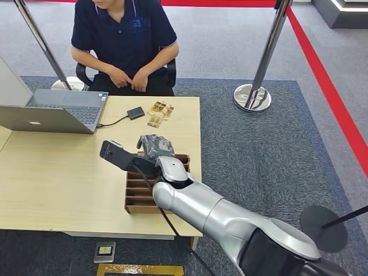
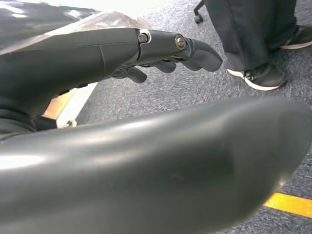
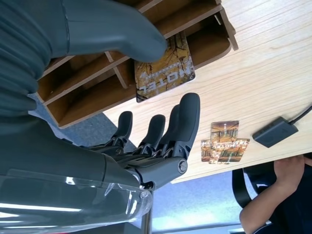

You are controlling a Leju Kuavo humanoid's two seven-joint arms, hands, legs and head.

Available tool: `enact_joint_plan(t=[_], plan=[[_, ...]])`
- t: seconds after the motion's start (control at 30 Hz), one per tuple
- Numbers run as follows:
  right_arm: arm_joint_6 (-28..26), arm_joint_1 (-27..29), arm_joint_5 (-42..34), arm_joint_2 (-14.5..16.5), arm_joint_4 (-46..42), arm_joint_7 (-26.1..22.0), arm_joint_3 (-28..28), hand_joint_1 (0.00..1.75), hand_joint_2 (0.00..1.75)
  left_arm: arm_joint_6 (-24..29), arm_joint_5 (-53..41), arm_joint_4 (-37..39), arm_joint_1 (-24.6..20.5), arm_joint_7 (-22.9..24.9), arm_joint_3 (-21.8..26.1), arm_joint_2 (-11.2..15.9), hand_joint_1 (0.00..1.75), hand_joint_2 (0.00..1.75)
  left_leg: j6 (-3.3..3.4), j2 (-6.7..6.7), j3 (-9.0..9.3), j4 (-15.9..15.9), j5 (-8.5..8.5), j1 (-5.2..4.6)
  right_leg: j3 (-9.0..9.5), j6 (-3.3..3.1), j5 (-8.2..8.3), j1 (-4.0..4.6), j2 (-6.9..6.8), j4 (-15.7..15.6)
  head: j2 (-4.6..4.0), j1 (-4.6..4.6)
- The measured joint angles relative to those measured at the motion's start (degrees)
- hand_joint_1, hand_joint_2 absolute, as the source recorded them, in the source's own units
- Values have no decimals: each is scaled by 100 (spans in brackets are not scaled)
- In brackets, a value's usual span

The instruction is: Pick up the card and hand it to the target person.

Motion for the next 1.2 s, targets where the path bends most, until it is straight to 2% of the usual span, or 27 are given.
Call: enact_joint_plan(t=[0.37, 0.63, 0.93, 1.13, 1.2], plan=[[-4, 0, -29, 0, 23, 2, 45, 89, 175, -14, -5, 0, -3, 0, -27, 1, 0, 0, 0, 0, 0, 0, 2, 0, 0, -3, 3, 0, 0, 0, 0, 0], [-177, -6, -87, -7, 81, -60, 48, 79, 175, -17, -16, 0, -4, -4, -32, 0, 0, 0, 0, 0, 0, 0, 6, 0, 0, -2, 5, 0, 0, 0, 0, 0], [-287, -10, -64, -15, 171, -48, 46, 82, 175, -20, -35, 0, -5, -28, -37, 0, 0, 0, 0, 0, 0, 0, 7, 0, -1, -3, 11, 0, 0, 0, 0, 0], [-457, -11, -14, -15, 241, -74, 42, 78, 175, -20, -50, 0, -5, -60, -42, 1, 0, 0, -1, 0, 0, 0, 9, 0, -1, -2, 12, 0, 0, 0, 0, -1], [-512, -12, 2, -15, 266, -94, 37, 83, 175, -21, -52, 0, -5, -61, -44, 1, 0, 0, -1, 0, -1, 0, 9, 0, -1, -2, 13, 0, 0, 0, 0, -1]])
